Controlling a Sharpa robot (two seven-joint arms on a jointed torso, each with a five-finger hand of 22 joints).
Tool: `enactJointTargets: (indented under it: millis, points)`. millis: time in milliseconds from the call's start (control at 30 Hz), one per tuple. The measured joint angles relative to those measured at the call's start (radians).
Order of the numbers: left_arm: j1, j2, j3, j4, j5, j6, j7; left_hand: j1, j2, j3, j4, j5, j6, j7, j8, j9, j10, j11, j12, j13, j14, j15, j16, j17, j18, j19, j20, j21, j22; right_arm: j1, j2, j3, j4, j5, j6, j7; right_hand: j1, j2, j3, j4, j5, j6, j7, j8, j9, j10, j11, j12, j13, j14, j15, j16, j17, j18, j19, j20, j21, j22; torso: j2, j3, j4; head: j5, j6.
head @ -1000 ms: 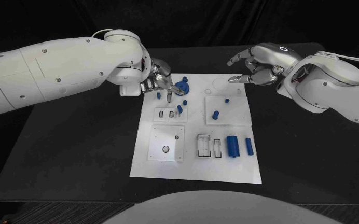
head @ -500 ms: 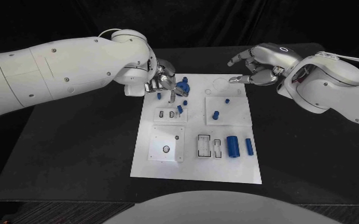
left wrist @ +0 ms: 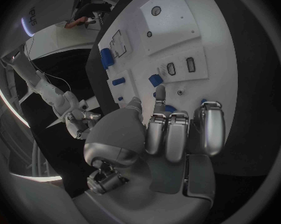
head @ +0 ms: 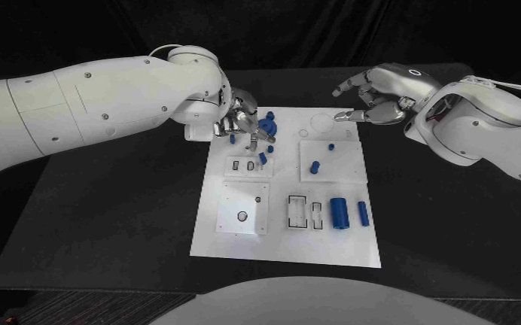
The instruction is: Assemble the parts on the task board
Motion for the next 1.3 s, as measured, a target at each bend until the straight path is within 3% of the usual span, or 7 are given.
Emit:
enactJointTargets:
  millis: [233,800,1300]
  points:
    - [-0.012,0.0,0.0,-0.003,0.0,0.009,-0.001,0.0,0.0,0.016,-0.011,0.0,0.052,-0.01,-0.008,0.006,0.0,0.0,0.0,0.0,-0.002,-0.006,0.0,0.0,0.0,0.007,-0.007,0.0,0.0,-0.003,0.001,0.0,-0.002,0.0,0.0,0.0,0.0,0.0,0.0,0.0,0.004,0.0,0.0,0.0,0.0,0.0,0.0,0.0,0.0,0.0,0.0,0.0,0.0,0.0,0.0,0.0,0.0,0.0,0.0,0.0004,-0.0005,0.005,0.0]
    - [-0.035,0.013,0.0,-0.021,-0.001,0.028,-0.003,0.0,0.0,0.027,-0.016,0.012,0.058,-0.016,-0.018,0.015,0.0,-0.007,0.0,0.0,0.0,-0.007,0.0,0.0,0.0,0.007,-0.007,-0.004,0.0,-0.007,0.003,0.0,-0.008,0.0,0.004,0.0,-0.004,0.004,0.0,0.0,0.004,0.0,0.0,0.0,-0.001,-0.003,-0.004,0.0,0.0,0.0,0.0,0.0,-0.001,0.0,0.0,0.0,0.0,0.001,-0.003,-0.0005,0.0015,0.005,0.0]
    - [-0.051,0.039,0.0,-0.049,-0.001,0.04,0.005,0.005,0.005,0.057,-0.046,0.034,0.058,-0.016,-0.047,0.023,0.0,-0.007,0.0,0.0,-0.004,-0.011,0.0,0.0,0.0,-0.002,-0.017,-0.018,0.0,-0.009,0.006,0.0,-0.015,0.0,0.009,0.0,-0.004,0.004,0.0,0.0,0.004,0.0,0.0,0.0,-0.001,-0.003,-0.004,0.0,0.0,0.0,0.0,0.0,-0.001,0.0,0.0,0.0,0.0,0.001,-0.003,0.0001,0.0021,0.002,0.0]
